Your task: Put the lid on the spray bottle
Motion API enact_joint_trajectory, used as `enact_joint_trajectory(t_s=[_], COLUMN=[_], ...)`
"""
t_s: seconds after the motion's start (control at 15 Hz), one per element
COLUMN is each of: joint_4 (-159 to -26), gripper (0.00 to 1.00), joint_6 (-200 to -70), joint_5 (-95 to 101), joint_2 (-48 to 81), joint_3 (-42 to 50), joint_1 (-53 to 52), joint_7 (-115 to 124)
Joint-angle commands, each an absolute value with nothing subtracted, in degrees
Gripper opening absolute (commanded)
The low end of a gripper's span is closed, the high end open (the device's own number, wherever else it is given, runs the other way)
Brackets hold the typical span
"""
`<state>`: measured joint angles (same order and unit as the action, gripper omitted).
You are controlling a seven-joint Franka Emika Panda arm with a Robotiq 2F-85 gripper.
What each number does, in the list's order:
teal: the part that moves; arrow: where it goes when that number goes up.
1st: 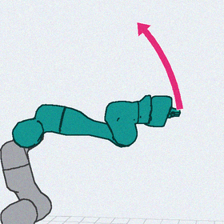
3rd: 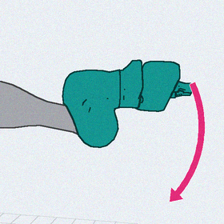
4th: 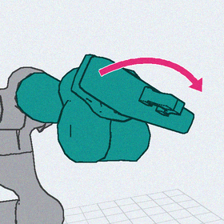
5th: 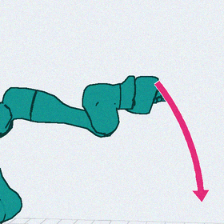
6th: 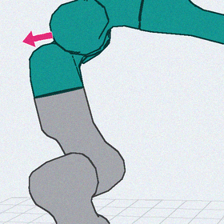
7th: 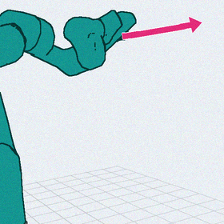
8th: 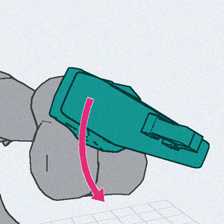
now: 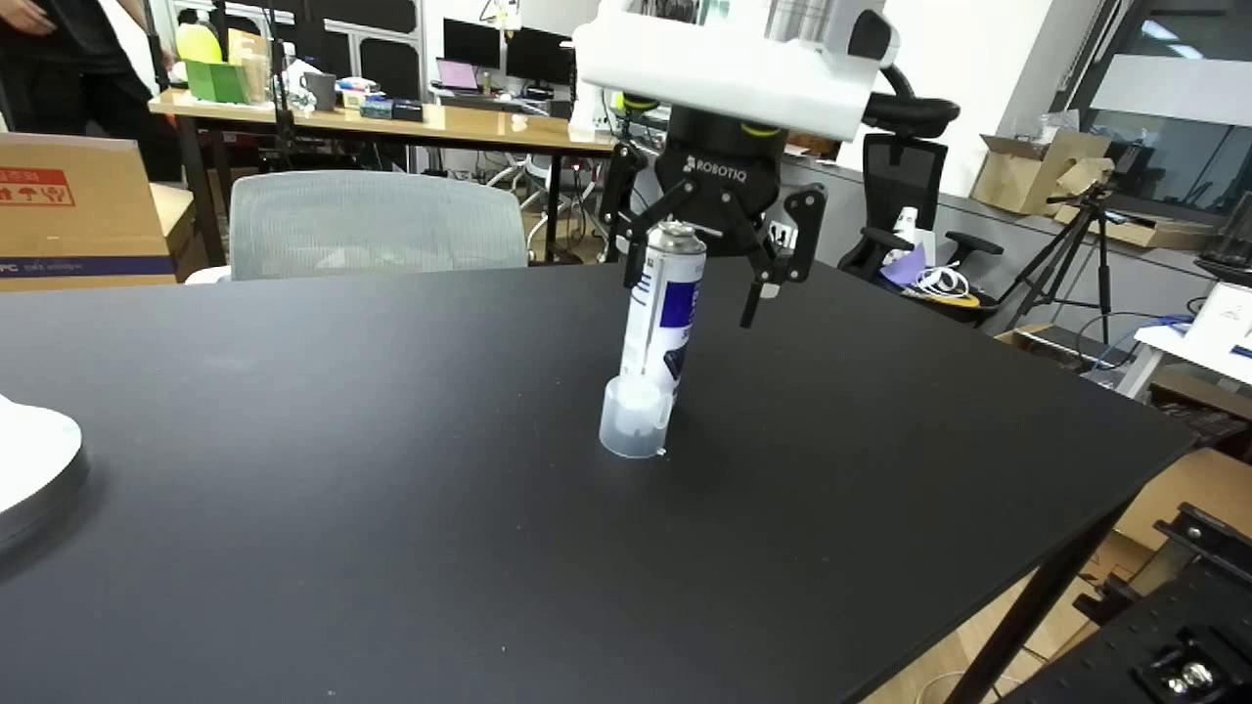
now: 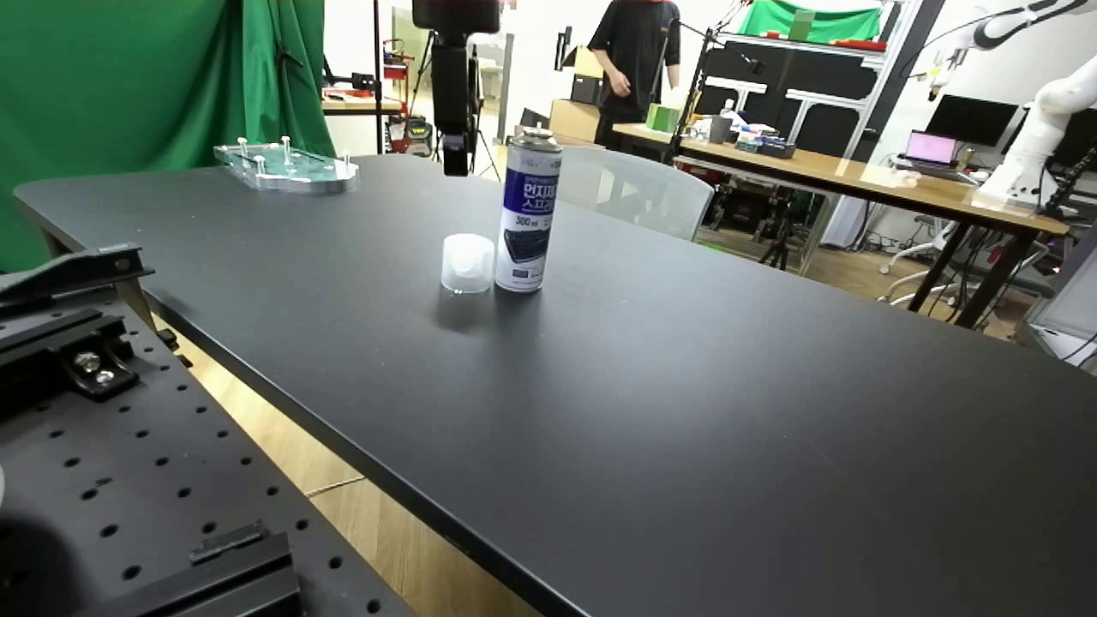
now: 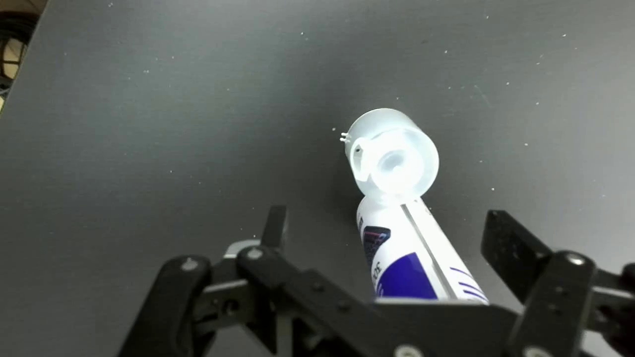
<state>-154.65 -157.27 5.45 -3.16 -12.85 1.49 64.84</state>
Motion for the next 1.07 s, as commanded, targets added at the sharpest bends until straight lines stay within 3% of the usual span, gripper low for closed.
enact_joint_trajectory(t_s=[0.0,1.0], joint_4=[-152.77,-146.94], gripper=[1.0,1.0], joint_6=[-159.12,-164.02], joint_5=[7.38,4.19], joint_2=[2.37,14.05], joint_3=[-9.73,0.49], joint_1=[0.07,-10.81], joint_7=[71.05,68.35])
